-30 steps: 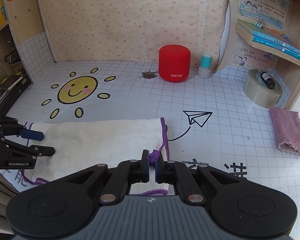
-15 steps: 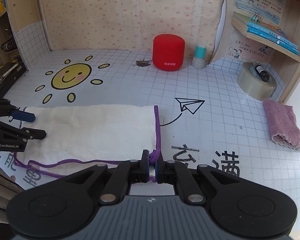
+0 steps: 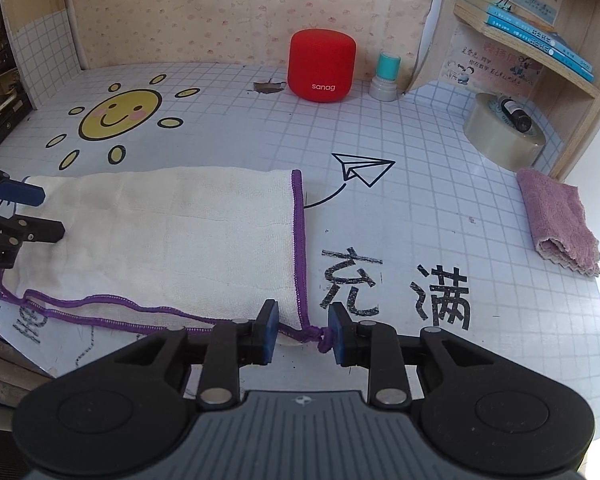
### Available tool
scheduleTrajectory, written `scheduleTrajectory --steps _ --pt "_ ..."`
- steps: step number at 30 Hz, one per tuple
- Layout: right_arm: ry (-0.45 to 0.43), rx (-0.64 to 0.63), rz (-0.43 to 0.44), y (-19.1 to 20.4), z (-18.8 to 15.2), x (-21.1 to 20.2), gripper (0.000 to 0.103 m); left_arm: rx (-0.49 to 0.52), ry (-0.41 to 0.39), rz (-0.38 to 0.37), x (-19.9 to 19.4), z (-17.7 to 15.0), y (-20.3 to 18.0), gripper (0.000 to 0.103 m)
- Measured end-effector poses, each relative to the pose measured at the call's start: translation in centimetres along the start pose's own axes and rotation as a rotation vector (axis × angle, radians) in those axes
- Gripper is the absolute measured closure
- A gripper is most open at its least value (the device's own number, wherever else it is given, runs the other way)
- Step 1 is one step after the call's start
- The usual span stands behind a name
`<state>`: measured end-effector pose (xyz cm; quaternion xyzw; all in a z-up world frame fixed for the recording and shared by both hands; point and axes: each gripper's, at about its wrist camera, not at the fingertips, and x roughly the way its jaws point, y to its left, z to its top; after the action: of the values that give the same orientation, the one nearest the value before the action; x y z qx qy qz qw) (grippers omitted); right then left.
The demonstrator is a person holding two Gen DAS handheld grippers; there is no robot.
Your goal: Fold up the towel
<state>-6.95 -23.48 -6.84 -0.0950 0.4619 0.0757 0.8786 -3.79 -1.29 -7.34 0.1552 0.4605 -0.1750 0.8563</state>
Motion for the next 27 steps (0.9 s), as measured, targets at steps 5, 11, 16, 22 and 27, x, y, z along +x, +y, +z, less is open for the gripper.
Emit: scheduleTrajectory --steps 5,11,16,22,27 --pt "-0.060 -0.037 -0.026 0.8 1.1 -1.5 0.076 0.016 -0.012 -0.024 -0.4 0.5 -1.2 0.054" --pt "-0.049 -0.073 0.130 2.3 1.8 -1.7 0.075 0.026 -0.002 -0.051 -0.5 0.2 -2.4 0.054" --pt "0.004 -0.152 0.164 4.4 0.8 0.3 0.075 0.051 0.008 -0.063 -0.5 -0.4 -3.2 0.054" --pt "0.036 -0.125 0.166 3.5 0.0 1.7 0.073 0.056 0.032 -0.065 -0.1 -1.3 -3.4 0.054" --pt "0.031 -0.133 0.160 3.2 0.0 1.7 0.068 0.046 0.032 -0.067 -0.1 -1.7 -3.3 0.052"
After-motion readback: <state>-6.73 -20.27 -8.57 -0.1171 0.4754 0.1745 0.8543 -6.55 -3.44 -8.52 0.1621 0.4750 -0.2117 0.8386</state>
